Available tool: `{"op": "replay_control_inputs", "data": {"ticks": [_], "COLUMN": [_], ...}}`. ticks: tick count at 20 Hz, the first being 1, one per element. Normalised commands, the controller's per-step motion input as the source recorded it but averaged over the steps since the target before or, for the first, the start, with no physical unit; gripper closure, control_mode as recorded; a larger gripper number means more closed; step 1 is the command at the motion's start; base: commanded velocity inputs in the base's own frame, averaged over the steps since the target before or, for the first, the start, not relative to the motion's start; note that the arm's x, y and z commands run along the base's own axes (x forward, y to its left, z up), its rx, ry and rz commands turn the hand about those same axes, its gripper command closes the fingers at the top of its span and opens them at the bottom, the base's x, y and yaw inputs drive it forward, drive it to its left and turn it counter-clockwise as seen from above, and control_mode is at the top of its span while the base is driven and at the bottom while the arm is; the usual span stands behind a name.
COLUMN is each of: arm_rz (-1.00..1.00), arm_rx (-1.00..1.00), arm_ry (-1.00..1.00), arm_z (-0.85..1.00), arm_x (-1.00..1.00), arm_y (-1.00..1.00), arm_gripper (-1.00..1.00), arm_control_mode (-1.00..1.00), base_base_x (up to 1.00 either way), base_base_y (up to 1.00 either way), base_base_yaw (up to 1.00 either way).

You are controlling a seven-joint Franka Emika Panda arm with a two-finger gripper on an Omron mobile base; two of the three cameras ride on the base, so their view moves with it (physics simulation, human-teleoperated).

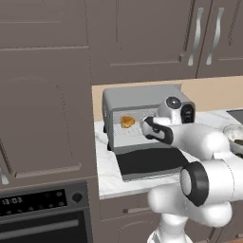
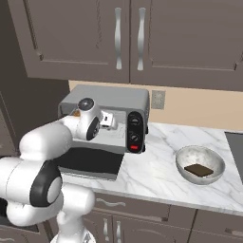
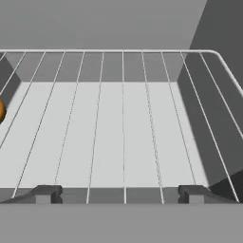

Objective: Pick up the heated bread from the toaster oven and place it in the bowl. Then move the bread bowl to the dining counter.

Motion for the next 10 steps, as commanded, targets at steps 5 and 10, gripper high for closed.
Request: {"op": "replay_control_inputs", "data": {"ticks": [5, 10], "arm_rz": [0.00, 0.00], "arm_rx": [0.00, 0.00], "arm_ry": [0.28, 0.27], "arm_z": [-0.43, -0.45], "arm_x": [-1.00, -1.00], "arm_y": [0.00, 0.00], "arm_gripper": [-1.00, -1.00], "arm_control_mode": [-1.00, -1.00], "base_base_x": [0.00, 0.00], "base_base_y": [0.00, 0.00], "base_base_yaw": [0.00, 0.00]}}
